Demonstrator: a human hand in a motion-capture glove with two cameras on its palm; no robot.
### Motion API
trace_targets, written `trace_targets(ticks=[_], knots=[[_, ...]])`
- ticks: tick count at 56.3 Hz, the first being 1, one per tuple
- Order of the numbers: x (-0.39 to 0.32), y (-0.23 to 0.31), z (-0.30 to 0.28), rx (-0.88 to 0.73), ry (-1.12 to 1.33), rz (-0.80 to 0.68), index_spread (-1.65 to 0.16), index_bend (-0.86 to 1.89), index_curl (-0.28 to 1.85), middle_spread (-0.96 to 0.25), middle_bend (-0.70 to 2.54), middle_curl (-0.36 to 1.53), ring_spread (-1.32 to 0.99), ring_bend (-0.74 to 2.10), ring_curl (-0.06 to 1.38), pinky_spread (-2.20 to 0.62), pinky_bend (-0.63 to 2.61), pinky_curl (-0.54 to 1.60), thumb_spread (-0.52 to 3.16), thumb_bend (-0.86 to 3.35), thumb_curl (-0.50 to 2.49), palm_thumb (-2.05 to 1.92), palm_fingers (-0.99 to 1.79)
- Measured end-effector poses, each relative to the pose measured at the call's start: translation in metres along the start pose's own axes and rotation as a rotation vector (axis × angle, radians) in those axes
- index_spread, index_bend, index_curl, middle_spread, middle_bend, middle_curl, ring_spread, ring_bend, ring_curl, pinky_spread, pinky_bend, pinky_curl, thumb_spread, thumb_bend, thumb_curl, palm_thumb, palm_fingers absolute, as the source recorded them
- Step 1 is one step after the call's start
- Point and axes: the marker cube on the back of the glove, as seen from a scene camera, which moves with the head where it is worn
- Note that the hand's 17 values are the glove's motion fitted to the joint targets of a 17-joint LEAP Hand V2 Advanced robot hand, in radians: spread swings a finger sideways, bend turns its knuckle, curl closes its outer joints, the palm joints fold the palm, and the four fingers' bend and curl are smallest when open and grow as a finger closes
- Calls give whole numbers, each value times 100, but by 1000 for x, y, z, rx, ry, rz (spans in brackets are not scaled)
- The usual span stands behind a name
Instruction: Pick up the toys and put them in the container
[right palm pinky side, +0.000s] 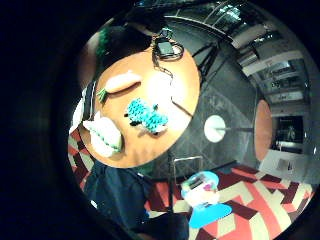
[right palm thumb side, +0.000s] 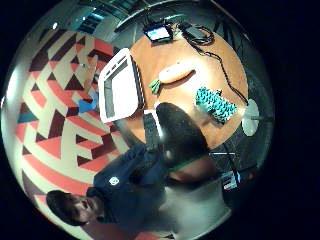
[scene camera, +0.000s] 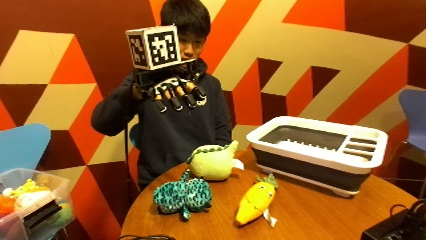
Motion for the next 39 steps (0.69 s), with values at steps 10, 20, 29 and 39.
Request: trace_targets(ticks=[10, 20, 29, 39], knots=[[6, 1, 6, -17, 9, 6, -20, 13, 7, 0, 24, 12, -2, 23, 6, 2, 62, 20, 101, 3, 7, 3, 10], [18, -7, 33, -47, 24, 2, -23, 14, 12, 0, 27, 19, -2, 28, 10, 2, 66, 24, 126, 1, 12, 1, 6], [39, -34, 114, -106, 13, -45, -23, 12, 15, 0, 27, 23, -2, 31, 13, 2, 72, 28, 133, 1, 17, 4, -4], [44, -44, 199, -227, 53, -11, -23, 10, 16, 0, 24, 27, -2, 33, 16, 2, 75, 30, 135, 2, 22, 11, -9]])
